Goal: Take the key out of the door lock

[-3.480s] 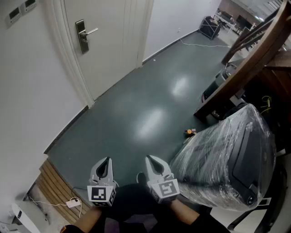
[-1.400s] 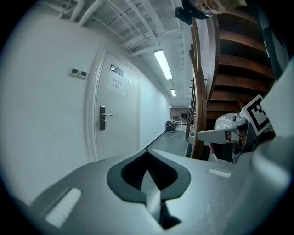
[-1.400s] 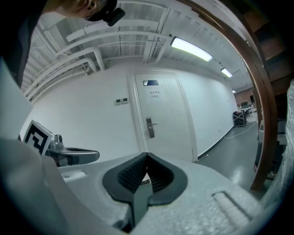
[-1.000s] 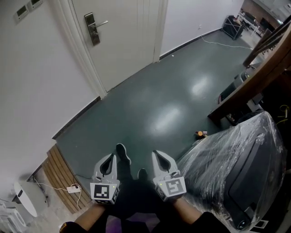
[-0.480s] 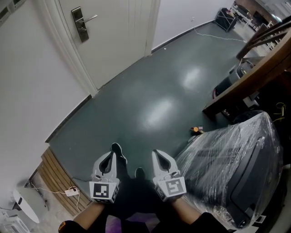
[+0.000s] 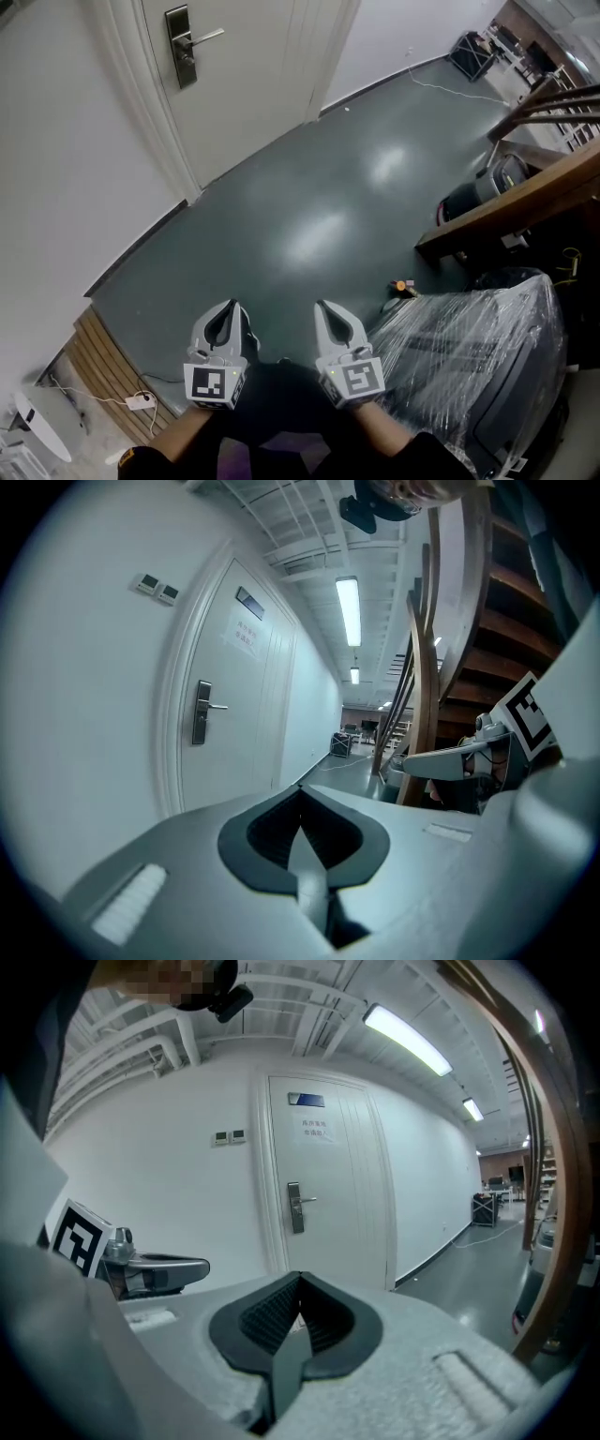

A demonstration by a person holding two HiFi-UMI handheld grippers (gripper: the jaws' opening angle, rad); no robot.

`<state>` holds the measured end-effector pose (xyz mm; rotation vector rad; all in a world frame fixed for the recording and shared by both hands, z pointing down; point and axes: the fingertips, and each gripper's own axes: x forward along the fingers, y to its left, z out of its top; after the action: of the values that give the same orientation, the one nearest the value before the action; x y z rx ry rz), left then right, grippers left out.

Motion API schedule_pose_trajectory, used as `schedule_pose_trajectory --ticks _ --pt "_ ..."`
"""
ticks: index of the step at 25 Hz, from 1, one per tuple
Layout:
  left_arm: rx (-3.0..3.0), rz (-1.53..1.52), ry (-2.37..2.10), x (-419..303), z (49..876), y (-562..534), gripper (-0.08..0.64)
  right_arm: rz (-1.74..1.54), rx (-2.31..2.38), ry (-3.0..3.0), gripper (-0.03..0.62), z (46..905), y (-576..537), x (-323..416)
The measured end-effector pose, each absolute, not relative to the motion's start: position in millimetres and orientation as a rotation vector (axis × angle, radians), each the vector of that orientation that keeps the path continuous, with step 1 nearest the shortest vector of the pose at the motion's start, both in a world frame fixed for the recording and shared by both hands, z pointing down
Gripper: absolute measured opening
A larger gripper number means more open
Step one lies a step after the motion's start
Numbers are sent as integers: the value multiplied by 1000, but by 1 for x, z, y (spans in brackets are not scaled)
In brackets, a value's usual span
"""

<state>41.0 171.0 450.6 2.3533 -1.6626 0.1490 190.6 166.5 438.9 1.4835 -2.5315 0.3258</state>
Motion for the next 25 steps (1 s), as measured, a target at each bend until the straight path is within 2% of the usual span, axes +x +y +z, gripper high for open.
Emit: schedule_pose_trajectory --ticks 14,25 --pt "2290 7 -1802 -70 433 96 15 154 1322 -2599 -8 406 79 68" --pt "2195 60 -1914 -101 447 61 15 215 1234 -2669 -8 420 20 41"
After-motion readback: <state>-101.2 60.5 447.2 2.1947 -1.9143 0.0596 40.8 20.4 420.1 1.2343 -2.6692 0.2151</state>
